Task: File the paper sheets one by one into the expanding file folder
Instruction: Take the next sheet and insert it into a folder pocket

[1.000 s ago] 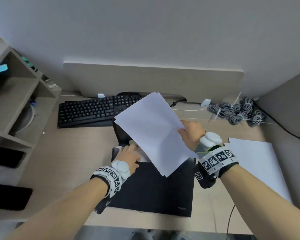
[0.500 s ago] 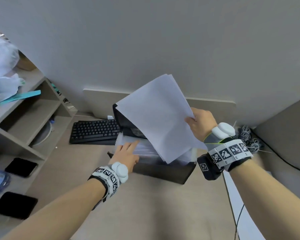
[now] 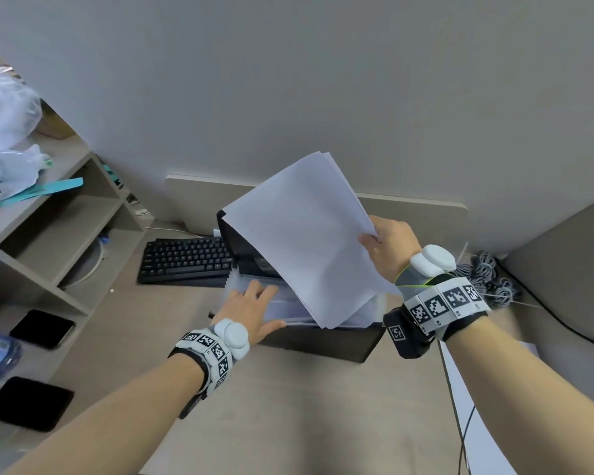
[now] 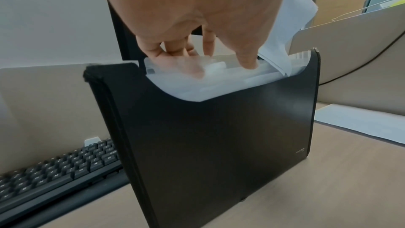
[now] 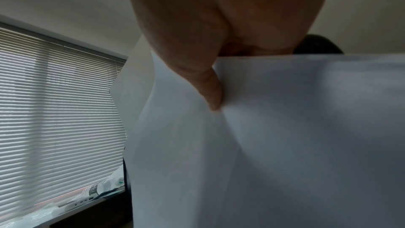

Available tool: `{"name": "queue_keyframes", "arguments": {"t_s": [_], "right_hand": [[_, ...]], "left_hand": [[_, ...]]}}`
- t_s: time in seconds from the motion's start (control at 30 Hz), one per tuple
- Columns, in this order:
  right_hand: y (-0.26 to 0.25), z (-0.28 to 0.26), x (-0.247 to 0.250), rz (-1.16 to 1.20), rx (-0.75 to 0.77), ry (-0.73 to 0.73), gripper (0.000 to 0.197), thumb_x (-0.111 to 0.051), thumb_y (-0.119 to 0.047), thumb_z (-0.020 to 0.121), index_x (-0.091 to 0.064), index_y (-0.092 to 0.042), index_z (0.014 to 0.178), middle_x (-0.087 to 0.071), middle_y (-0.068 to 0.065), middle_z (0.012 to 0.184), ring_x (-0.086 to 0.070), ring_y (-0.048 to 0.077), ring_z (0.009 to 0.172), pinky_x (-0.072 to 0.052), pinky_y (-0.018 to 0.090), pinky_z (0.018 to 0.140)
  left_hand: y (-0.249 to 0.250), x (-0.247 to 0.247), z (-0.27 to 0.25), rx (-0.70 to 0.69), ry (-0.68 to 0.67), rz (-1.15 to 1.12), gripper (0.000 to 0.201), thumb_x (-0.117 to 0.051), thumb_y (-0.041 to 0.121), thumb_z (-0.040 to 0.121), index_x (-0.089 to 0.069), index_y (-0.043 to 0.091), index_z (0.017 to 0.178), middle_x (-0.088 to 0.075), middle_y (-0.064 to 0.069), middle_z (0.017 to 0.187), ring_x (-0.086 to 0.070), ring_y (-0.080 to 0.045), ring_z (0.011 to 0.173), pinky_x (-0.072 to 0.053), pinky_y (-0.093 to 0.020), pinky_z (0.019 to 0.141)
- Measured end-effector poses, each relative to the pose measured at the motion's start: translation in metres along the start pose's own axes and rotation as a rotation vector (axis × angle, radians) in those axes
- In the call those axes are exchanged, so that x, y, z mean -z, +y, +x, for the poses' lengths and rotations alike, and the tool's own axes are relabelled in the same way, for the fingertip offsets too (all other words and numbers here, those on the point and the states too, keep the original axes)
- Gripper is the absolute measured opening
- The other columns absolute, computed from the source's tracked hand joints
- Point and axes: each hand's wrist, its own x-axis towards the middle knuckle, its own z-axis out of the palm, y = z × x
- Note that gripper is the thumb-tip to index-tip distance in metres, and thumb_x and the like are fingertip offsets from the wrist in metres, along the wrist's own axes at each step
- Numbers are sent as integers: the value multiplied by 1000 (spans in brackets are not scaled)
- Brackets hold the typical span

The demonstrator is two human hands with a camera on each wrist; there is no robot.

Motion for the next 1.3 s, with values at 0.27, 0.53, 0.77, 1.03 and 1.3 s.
{"name": "queue_keyframes", "arguments": {"t_s": [0.27, 0.53, 0.77, 1.03, 1.3], "right_hand": [[-2, 1, 3, 23, -35, 5, 11, -47, -10, 89, -56, -4, 86, -61, 17, 77, -53, 41, 76, -47, 43, 68], [-5, 1, 2, 15, -57, 24, 12, -48, -10, 87, -49, -11, 74, -55, 14, 70, -48, 38, 70, -46, 42, 64], [-8, 1, 4, 17, -72, 34, 13, -48, -9, 86, -48, -11, 74, -55, 14, 70, -43, 33, 68, -46, 42, 64], [-8, 0, 6, 19, -83, 22, 10, -48, -8, 88, -52, -8, 78, -57, 14, 73, -49, 37, 72, -45, 41, 65], [-8, -1, 7, 25, -73, 14, 11, -49, -8, 88, -54, -7, 79, -58, 14, 73, -50, 38, 74, -44, 39, 65]], "left_hand": [[-2, 8, -5, -71, 12, 15, 50, -40, 64, 91, -50, 25, 118, -45, 1, 121, -44, -19, 81, -39, -28, 83], [10, 15, -4, -27, -112, 16, 44, -21, 53, 100, -49, 21, 90, -61, 0, 89, -58, -27, 84, -39, -34, 78], [14, 13, 1, -81, -107, 142, 35, -33, 37, 102, -29, 19, 132, -69, -4, 91, -60, -29, 76, -37, -32, 65], [11, 9, 3, -331, -119, 346, 21, -49, 15, 94, -36, 21, 109, -63, 0, 91, -55, -25, 72, -23, -37, 72], [18, 9, 0, -421, -15, 181, 27, -66, 13, 76, -57, 22, 99, -57, 0, 103, -51, -21, 89, -38, -30, 69]]}}
